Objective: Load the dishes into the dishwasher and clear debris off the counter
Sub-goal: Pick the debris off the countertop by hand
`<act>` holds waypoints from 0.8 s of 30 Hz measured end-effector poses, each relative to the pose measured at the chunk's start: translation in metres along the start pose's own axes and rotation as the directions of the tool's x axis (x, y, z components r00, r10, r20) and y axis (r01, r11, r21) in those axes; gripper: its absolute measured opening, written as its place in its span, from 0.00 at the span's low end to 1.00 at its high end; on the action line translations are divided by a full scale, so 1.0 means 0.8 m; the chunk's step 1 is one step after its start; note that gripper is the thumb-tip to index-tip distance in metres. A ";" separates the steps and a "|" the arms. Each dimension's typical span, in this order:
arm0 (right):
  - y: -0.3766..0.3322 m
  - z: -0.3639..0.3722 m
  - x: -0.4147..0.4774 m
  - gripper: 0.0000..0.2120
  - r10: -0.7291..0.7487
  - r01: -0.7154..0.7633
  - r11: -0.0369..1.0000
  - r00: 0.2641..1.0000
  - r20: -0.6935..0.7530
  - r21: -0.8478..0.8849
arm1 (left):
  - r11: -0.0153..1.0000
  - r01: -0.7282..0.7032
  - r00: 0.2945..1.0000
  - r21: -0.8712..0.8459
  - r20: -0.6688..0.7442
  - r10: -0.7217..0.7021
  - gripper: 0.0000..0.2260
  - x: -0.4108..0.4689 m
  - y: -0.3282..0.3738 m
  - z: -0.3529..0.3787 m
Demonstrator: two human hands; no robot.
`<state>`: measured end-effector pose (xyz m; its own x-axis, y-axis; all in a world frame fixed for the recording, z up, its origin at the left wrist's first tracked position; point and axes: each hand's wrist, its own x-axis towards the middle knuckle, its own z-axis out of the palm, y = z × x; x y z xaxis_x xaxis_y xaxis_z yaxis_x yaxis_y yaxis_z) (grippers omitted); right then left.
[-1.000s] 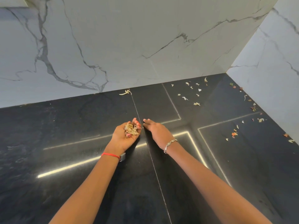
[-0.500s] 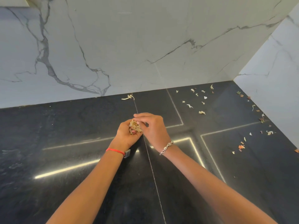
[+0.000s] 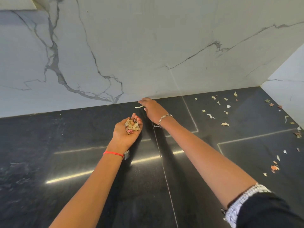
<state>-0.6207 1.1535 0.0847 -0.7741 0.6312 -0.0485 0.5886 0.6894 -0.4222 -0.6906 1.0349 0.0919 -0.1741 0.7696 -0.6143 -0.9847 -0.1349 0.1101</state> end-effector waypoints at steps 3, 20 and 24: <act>0.002 0.009 0.016 0.20 -0.043 0.054 0.978 0.997 0.062 -0.200 | 1.000 -0.016 1.000 -0.016 -0.015 0.016 0.14 0.006 0.006 0.001; -0.014 -0.065 -0.135 0.07 0.262 -0.082 0.896 0.892 -0.369 0.437 | 0.971 0.129 0.990 0.200 0.026 -0.137 0.16 0.004 -0.086 0.028; 0.001 -0.068 -0.164 0.08 0.237 -0.146 0.947 0.920 -0.313 0.287 | 0.938 0.186 0.979 0.292 0.024 -0.201 0.16 0.009 -0.123 0.038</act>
<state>-0.5059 1.0903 0.1400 -0.4994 0.8551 0.1393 0.6033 0.4586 -0.6524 -0.5951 1.0724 0.1005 0.0277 0.7960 -0.6047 -0.9556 0.1986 0.2177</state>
